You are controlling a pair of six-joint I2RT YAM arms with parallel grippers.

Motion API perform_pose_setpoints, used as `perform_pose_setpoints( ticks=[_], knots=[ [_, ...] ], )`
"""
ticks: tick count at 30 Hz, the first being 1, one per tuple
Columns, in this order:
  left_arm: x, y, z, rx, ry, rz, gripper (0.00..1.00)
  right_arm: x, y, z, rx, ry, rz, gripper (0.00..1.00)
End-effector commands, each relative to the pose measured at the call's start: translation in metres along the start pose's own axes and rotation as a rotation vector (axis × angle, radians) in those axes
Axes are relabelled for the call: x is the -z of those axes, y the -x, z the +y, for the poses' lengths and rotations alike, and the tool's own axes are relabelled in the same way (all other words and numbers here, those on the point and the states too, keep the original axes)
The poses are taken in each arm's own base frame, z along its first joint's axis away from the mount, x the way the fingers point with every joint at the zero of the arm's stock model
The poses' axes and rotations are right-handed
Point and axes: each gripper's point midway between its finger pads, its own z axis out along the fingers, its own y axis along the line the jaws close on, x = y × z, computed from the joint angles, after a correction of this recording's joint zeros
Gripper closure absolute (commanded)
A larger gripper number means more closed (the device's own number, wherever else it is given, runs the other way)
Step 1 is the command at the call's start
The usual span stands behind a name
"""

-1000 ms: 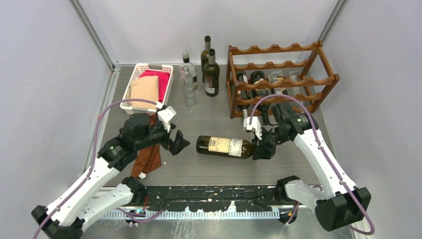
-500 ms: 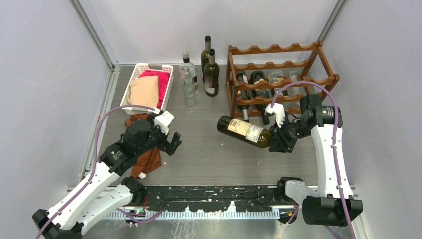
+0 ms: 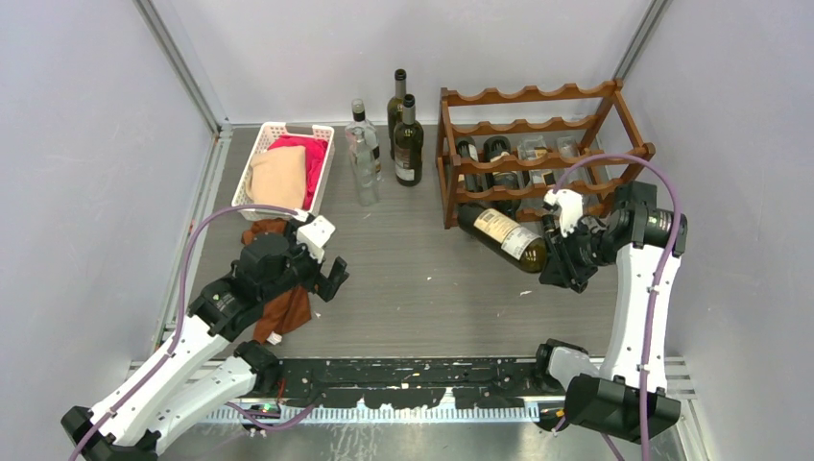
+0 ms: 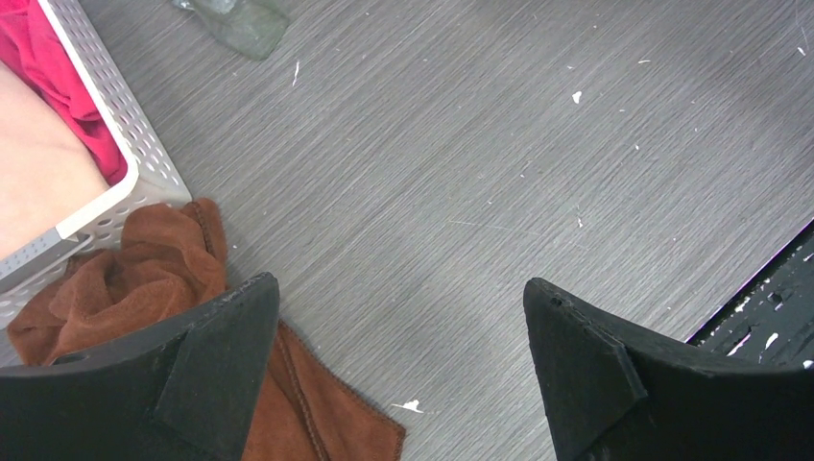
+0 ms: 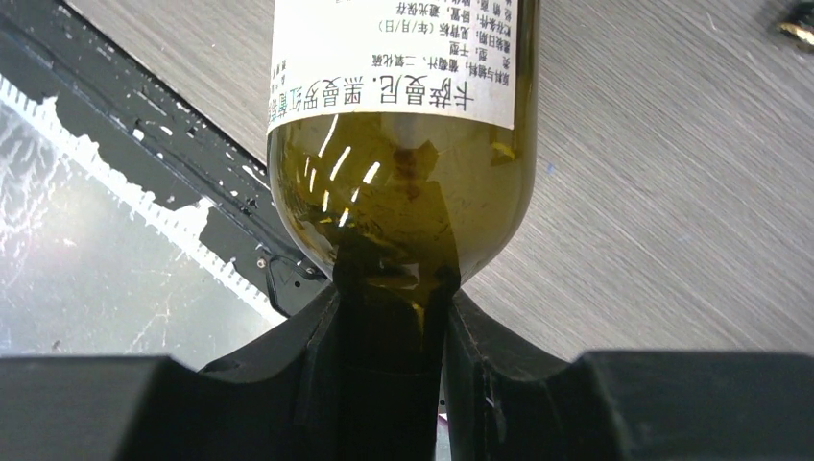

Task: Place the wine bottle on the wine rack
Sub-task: Place the wine bottle in the wine rack.

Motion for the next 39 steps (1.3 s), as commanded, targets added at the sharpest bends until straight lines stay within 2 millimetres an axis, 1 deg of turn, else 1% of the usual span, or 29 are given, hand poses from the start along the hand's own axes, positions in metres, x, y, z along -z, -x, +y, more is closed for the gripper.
perform_pose_setpoints(
  ticks=[1, 4, 8, 13, 19, 25, 31, 36, 39],
  knots=[
    [0.000, 0.008, 0.000, -0.013, -0.003, -0.031, 0.04, 0.018, 0.025, -0.003, -0.017, -0.053, -0.120, 0.99],
    [0.000, 0.008, -0.001, -0.014, -0.009, -0.028, 0.03, 0.018, 0.027, -0.011, -0.045, -0.076, -0.132, 0.99],
    [-0.001, 0.007, -0.001, -0.015, -0.009, -0.024, 0.04, 0.014, 0.035, -0.015, -0.075, -0.061, -0.169, 0.99],
    [-0.001, 0.007, 0.000, -0.016, -0.006, -0.024, 0.04, 0.007, 0.051, -0.020, -0.113, -0.040, -0.250, 0.99],
    [-0.002, 0.006, 0.000, -0.015, -0.003, -0.018, 0.04, 0.000, 0.068, -0.031, -0.165, -0.039, -0.337, 0.99],
    [-0.003, 0.005, 0.001, -0.016, -0.001, -0.012, 0.04, -0.009, 0.072, -0.037, -0.200, -0.017, -0.361, 0.99],
    [-0.003, 0.003, 0.001, -0.017, -0.001, -0.008, 0.04, -0.013, 0.076, -0.034, -0.210, 0.019, -0.373, 0.99],
    [-0.004, 0.003, 0.001, -0.017, -0.002, -0.006, 0.04, -0.025, 0.079, -0.031, -0.215, 0.046, -0.364, 0.99],
    [-0.004, 0.003, 0.001, -0.017, 0.001, -0.003, 0.04, -0.034, 0.084, -0.034, -0.221, 0.026, -0.377, 0.99]
  ],
)
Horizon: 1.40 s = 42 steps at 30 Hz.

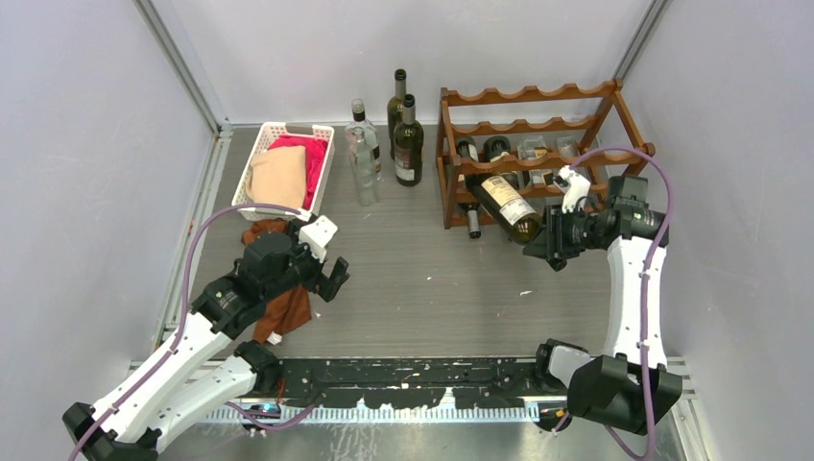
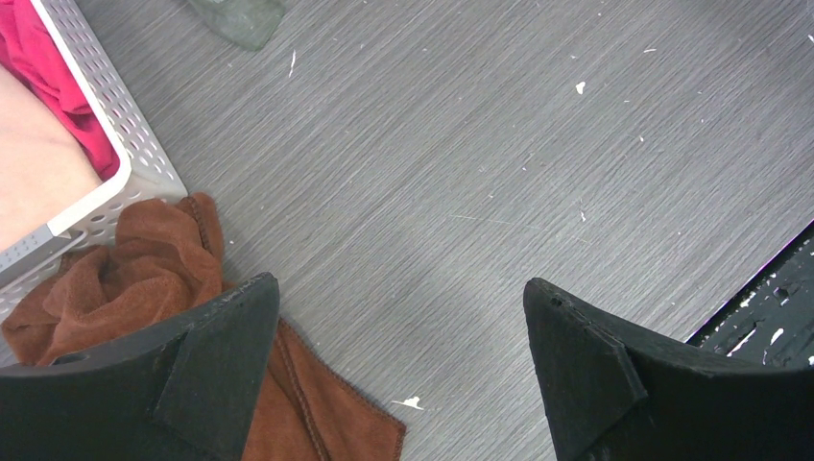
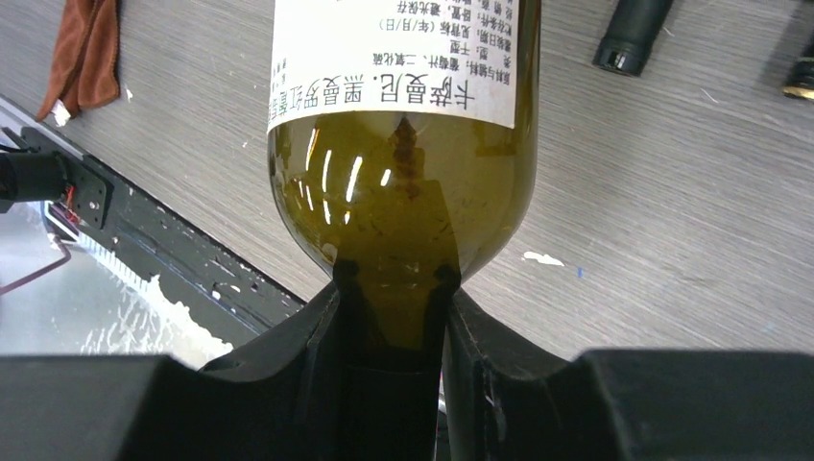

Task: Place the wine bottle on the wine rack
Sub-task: Place the wine bottle in the wine rack.

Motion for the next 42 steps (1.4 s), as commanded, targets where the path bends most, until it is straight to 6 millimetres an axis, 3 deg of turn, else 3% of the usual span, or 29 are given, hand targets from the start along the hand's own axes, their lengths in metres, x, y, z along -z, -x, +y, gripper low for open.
perform_pose_setpoints(
  ticks=[1, 14, 24, 32, 42],
  knots=[
    [-0.001, 0.007, 0.001, -0.013, 0.003, -0.025, 0.04, -0.010, 0.042, 0.012, 0.094, 0.045, -0.179, 0.99],
    [-0.005, 0.002, 0.003, -0.017, 0.011, 0.001, 0.04, -0.031, 0.082, 0.009, 0.050, -0.026, -0.363, 0.99],
    [-0.009, -0.003, 0.007, -0.026, 0.028, 0.028, 0.04, -0.061, 0.107, 0.008, 0.028, -0.077, -0.445, 0.99],
    [-0.010, -0.008, 0.014, -0.032, 0.071, 0.047, 0.04, -0.077, 0.136, 0.013, 0.027, -0.146, -0.551, 0.99],
    [-0.013, -0.012, 0.016, -0.037, 0.077, 0.069, 0.04, -0.094, 0.158, 0.025, 0.032, -0.162, -0.617, 0.99]
  ],
)
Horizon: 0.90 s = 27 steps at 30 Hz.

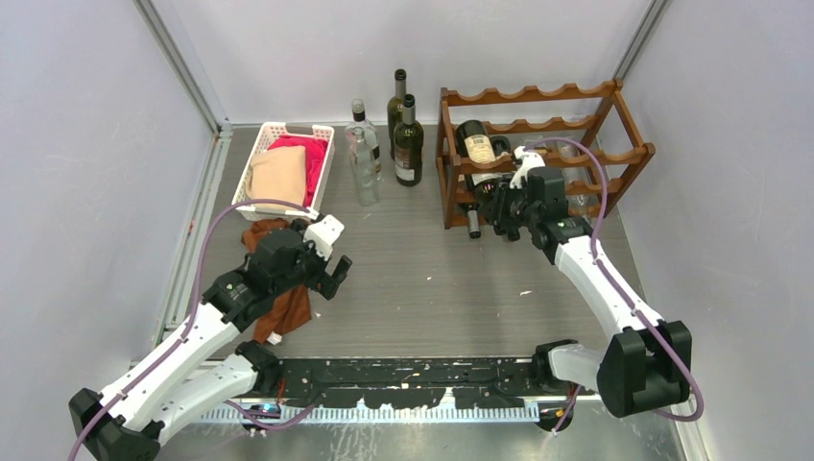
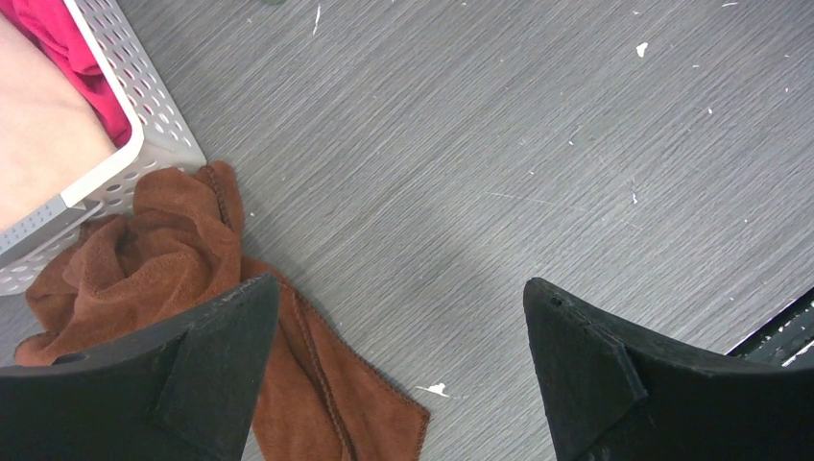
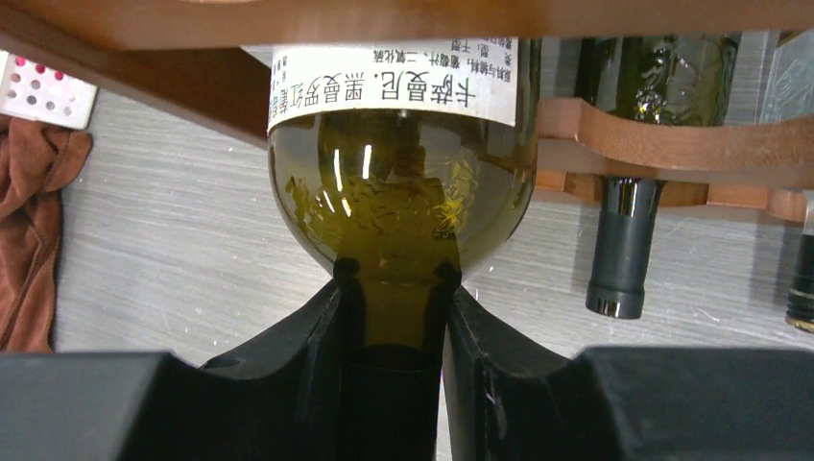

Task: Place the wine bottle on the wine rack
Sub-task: Place the wine bottle in the wine rack.

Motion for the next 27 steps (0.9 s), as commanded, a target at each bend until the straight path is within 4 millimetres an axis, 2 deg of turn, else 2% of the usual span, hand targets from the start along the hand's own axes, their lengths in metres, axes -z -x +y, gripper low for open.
perform_pose_setpoints(
  ticks=[1, 13, 27],
  knots=[
    [-0.001, 0.005, 0.004, -0.011, 0.018, -0.016, 0.04, 0.005, 0.084, 0.024, 0.057, 0.028, -0.317, 0.99],
    [-0.004, 0.002, 0.005, -0.013, 0.022, 0.004, 0.04, -0.006, 0.102, 0.036, 0.079, -0.017, -0.377, 0.99],
    [-0.006, 0.001, 0.004, -0.017, 0.020, 0.014, 0.04, -0.015, 0.118, 0.033, 0.044, -0.082, -0.439, 0.98]
  ],
)
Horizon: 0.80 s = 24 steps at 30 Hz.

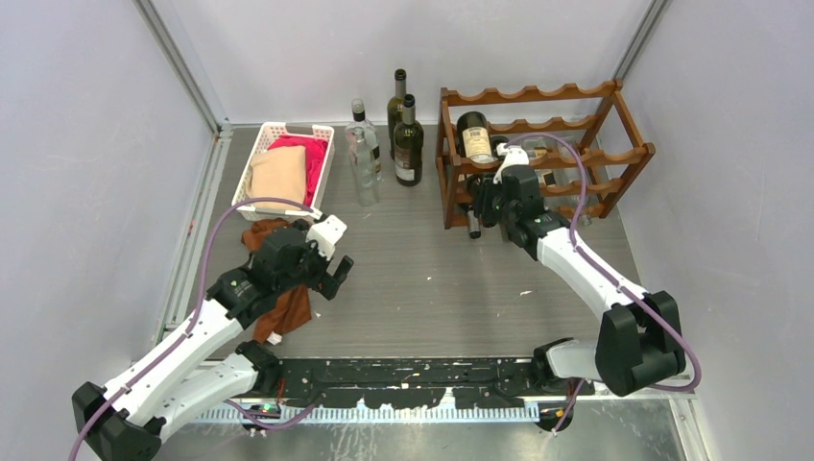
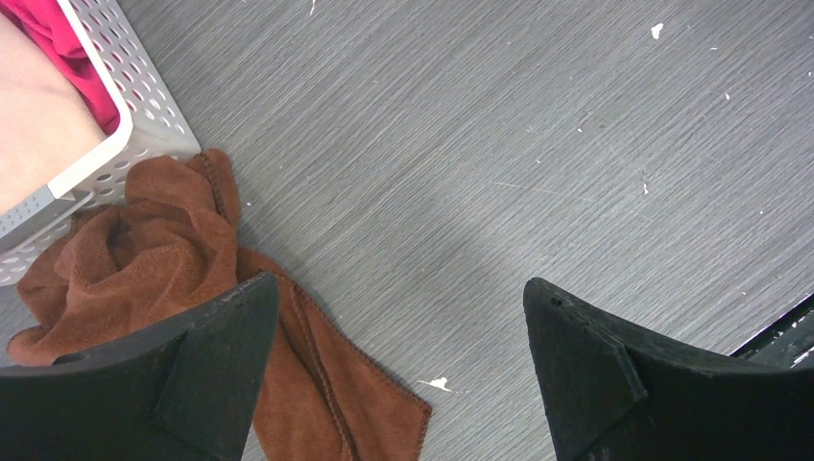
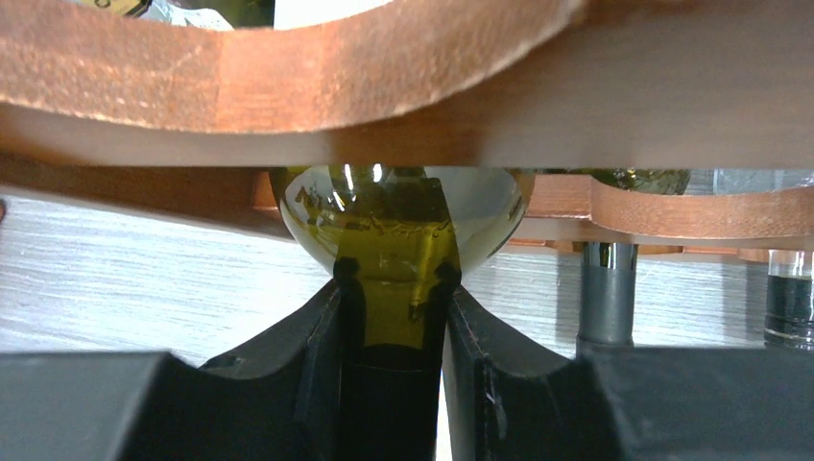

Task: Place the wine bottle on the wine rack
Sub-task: Place the wine bottle in the wine rack.

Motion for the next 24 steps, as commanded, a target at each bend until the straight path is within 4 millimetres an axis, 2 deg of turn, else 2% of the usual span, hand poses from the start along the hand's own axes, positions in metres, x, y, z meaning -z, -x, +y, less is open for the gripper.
perform_pose_setpoints(
  ticks=[1, 6, 14, 24],
  knots=[
    [0.000, 0.008, 0.004, -0.014, 0.014, -0.027, 0.04, 0.018, 0.114, 0.024, -0.038, 0.051, -0.370, 0.97],
    [-0.001, 0.008, 0.004, -0.015, 0.014, -0.021, 0.04, 0.012, 0.117, 0.028, -0.021, 0.051, -0.381, 0.97],
    [-0.003, 0.006, 0.004, -0.015, 0.017, -0.012, 0.04, 0.005, 0.110, 0.034, 0.014, 0.065, -0.365, 0.94],
    [-0.003, 0.006, 0.004, -0.016, 0.014, -0.009, 0.04, -0.002, 0.112, 0.025, 0.015, 0.008, -0.372, 0.86]
  ],
)
